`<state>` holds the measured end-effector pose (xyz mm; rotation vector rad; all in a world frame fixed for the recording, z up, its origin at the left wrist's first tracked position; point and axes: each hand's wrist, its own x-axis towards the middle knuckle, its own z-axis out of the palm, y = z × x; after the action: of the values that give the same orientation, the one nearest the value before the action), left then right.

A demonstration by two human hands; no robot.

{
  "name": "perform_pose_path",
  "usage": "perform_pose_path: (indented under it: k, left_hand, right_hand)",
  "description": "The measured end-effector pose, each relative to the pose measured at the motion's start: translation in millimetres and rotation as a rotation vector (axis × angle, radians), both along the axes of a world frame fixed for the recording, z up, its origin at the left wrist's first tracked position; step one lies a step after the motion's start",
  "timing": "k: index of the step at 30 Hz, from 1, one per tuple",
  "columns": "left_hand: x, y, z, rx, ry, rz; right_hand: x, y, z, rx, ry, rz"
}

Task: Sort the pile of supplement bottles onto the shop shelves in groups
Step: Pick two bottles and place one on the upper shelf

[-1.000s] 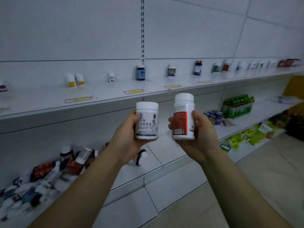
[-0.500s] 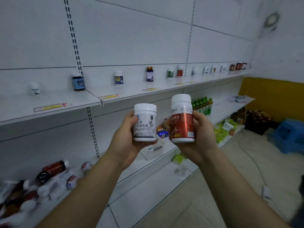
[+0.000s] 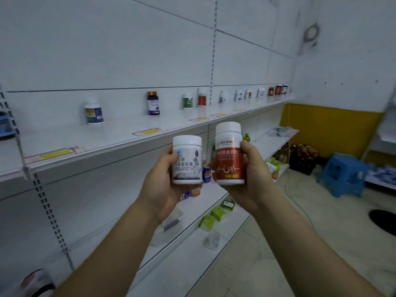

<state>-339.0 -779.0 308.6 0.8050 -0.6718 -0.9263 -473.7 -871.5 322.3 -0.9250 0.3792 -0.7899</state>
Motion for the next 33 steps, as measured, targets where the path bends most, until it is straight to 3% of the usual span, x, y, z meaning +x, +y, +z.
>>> perform_pose_path:
  k: [6,17,33]
  left_hand:
    - [32,-112,12,-0.001,0.080,-0.097]
    - [41,-250,15,0.005,0.096,-0.154]
    - [-6,-444,33,-0.005,-0.002,0.150]
  right_hand:
    - [31,-104,19,0.051,-0.046,-0.045]
    - [43,-233,24,-0.110,0.041,-0.183]
    - [25,-466,43,-0.282,0.149,-0.030]
